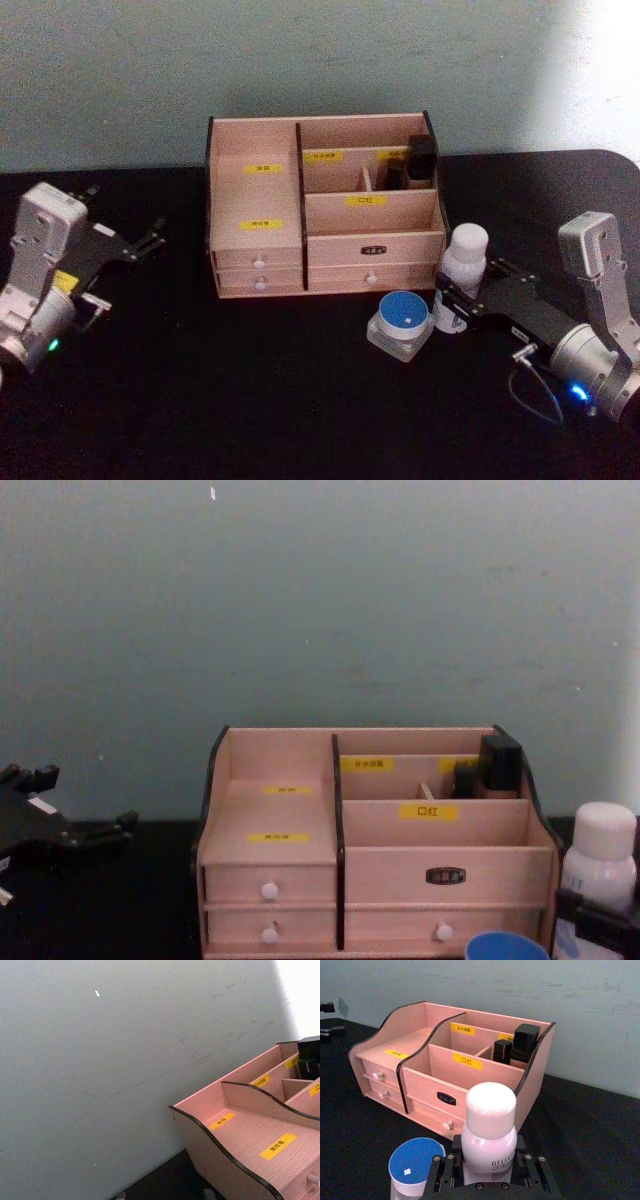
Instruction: Pick up the facial cleanser and watermelon frost from the table and place them into the tiered storage box.
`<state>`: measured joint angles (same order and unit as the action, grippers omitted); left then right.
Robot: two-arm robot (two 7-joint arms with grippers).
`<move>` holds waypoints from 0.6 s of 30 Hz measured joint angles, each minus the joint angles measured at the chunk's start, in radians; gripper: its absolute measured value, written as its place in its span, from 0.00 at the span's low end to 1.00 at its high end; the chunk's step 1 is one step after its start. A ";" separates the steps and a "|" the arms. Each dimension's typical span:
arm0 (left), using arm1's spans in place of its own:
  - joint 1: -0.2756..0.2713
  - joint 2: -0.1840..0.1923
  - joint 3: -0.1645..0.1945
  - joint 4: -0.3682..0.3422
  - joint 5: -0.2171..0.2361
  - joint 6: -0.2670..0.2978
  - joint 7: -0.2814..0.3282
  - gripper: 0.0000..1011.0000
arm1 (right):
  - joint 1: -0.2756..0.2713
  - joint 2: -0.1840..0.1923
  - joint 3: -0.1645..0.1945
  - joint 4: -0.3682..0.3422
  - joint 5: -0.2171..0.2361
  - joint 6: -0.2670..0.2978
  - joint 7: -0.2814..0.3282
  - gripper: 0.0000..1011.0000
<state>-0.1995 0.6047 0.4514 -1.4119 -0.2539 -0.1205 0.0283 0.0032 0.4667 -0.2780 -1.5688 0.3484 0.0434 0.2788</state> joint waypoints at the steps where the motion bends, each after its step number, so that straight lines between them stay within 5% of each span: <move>1: 0.000 0.000 0.000 0.000 0.000 0.000 0.000 0.99 | 0.000 0.000 0.000 0.000 0.000 0.000 0.000 0.59; 12: 0.000 0.000 0.000 0.000 0.000 0.000 0.000 0.99 | 0.000 0.001 0.000 0.000 0.001 -0.001 0.000 0.59; 18: 0.000 0.000 0.000 0.000 0.000 0.000 0.000 0.99 | -0.029 0.015 0.028 -0.054 -0.002 0.005 0.023 0.59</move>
<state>-0.1995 0.6047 0.4514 -1.4120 -0.2539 -0.1205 0.0283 -0.0261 0.4820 -0.2498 -1.6228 0.3467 0.0482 0.3020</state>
